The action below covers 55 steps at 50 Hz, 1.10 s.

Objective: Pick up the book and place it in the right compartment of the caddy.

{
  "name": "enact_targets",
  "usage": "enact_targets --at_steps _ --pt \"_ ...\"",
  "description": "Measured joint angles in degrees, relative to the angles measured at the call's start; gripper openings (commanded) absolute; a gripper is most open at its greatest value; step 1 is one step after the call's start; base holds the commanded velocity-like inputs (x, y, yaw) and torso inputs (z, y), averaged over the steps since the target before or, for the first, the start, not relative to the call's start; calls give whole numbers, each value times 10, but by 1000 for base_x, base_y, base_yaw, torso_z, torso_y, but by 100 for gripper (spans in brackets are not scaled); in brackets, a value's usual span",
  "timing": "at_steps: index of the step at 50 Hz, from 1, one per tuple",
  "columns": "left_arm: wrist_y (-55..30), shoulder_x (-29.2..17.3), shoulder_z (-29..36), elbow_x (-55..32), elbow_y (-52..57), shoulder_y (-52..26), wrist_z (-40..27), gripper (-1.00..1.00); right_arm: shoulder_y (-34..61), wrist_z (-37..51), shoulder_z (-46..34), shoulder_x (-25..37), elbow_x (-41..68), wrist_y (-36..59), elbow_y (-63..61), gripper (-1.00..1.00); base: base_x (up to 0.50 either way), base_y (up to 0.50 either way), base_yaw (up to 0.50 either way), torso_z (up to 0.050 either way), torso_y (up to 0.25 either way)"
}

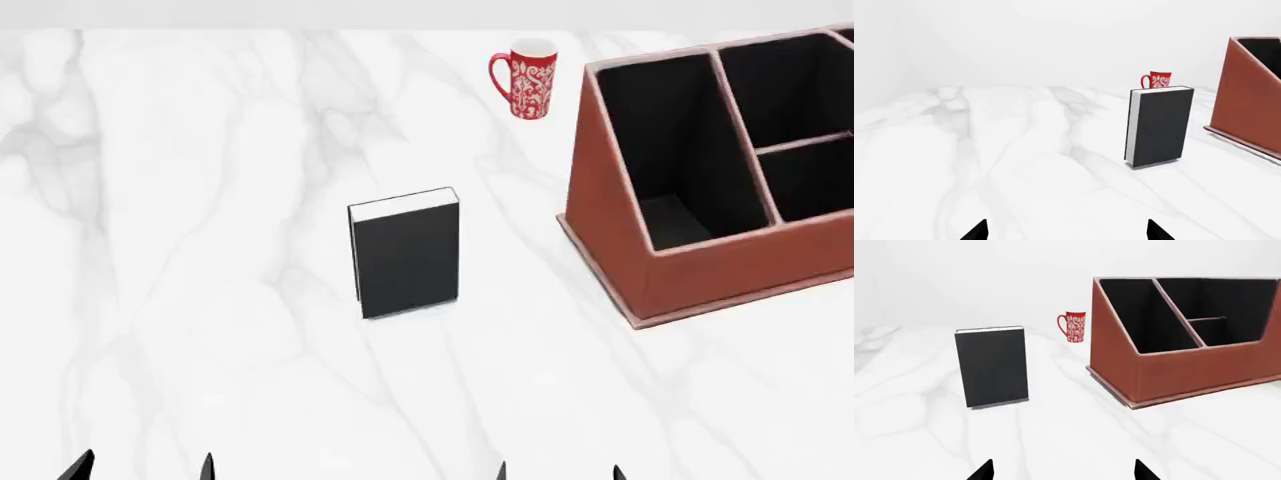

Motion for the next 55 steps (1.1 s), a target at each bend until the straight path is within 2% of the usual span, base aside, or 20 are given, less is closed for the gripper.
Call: enact_targets --at_steps 21,47,55 --pt "0 -24 30 -25 4 -1 -22 100 1 30 -28 24 30 -1 -2 100 0 0 0 0 0" --pt "3 -46 55 -42 5 -1 -51 100 0 52 -56 46 54 3 -8 100 67 -497 0 0 0" --pt "3 -50 62 -46 7 0 -58 100 0 60 -61 53 58 -1 -7 100 0 0 0 0 0"
